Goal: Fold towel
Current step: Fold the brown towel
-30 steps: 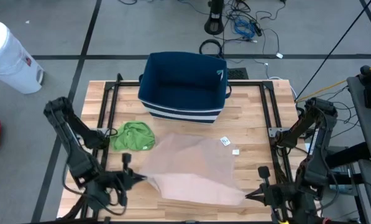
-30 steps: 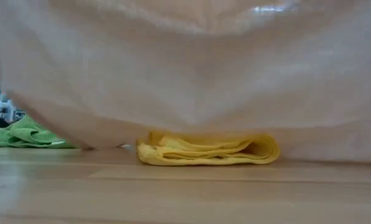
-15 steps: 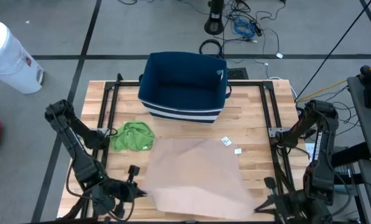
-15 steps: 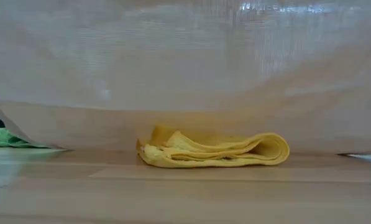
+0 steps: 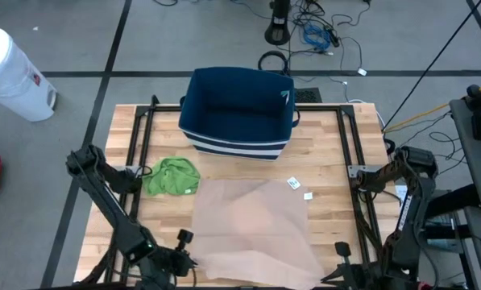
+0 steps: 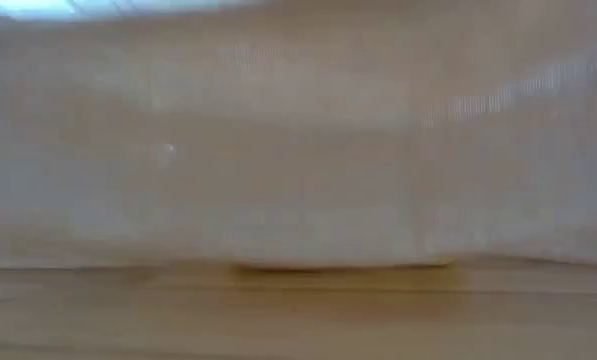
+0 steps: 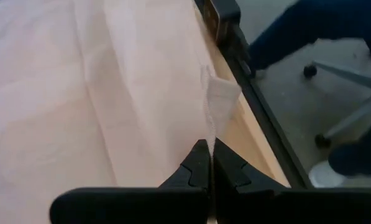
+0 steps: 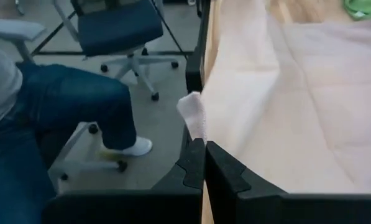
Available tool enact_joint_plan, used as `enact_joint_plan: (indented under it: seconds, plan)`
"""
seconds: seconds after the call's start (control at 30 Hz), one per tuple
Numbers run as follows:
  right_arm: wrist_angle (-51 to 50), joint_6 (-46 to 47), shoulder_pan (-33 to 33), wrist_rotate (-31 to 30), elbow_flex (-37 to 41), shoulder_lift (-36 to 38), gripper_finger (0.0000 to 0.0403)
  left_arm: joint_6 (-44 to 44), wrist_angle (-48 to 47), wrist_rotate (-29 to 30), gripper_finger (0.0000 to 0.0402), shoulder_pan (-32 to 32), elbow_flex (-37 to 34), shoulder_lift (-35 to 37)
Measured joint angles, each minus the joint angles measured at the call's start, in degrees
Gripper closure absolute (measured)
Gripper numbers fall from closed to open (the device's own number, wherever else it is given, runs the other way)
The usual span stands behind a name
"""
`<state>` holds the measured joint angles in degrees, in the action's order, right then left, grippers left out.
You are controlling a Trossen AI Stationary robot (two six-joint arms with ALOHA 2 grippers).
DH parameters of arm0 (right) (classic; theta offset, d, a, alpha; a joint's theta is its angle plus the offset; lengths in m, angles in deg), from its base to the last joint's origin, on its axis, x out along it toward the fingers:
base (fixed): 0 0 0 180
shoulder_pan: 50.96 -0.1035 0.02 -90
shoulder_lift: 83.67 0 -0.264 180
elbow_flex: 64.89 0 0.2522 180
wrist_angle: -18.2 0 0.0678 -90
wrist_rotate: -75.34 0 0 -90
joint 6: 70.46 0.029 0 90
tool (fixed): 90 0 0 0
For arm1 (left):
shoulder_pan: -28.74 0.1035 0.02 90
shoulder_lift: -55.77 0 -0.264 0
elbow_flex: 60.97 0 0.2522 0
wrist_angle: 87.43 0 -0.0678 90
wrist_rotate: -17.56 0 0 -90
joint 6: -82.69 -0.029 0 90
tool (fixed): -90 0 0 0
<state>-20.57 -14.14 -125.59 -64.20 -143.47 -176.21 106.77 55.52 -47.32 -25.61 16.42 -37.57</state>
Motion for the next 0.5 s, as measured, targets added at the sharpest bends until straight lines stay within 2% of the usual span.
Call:
enact_joint_plan:
  seconds: [0.1,0.27,0.5]
  plan:
    - [3.38,-1.08,0.04,-1.37,-0.02,-1.26,0.0403,-0.48,4.47,3.18,0.0401,-0.80,0.00,-1.40]
    - [8.05,-2.99,0.37,-1.54,-0.07,-3.81,0.0403,-2.16,11.24,11.74,0.0401,-2.55,0.00,-4.80]
    - [11.04,-1.65,1.18,2.10,-0.04,-6.15,0.0403,2.72,11.86,11.00,0.0401,-2.29,0.00,-8.68]
